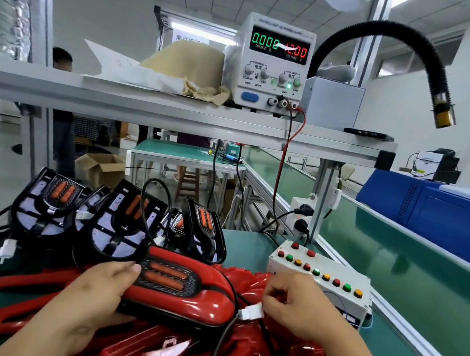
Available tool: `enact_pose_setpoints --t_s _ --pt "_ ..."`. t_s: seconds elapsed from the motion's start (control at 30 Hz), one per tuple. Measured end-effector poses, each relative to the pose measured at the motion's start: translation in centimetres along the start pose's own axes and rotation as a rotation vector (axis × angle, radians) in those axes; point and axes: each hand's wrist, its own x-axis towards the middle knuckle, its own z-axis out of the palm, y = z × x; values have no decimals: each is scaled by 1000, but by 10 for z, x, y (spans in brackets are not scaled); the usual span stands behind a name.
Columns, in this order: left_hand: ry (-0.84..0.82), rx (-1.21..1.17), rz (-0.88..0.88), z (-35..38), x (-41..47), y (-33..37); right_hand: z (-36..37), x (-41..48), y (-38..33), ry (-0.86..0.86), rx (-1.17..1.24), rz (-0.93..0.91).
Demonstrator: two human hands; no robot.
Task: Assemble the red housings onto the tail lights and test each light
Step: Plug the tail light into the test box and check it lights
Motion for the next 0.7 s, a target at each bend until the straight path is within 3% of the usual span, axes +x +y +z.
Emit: enact_pose_setpoints --t_s 0.3,0.7 --pt "44 -309 98 -8 6 -6 5 2 -1 15 -78 -3" --pt "-13 -196 122 12 15 -26 9 2 -6 50 -138 -9"
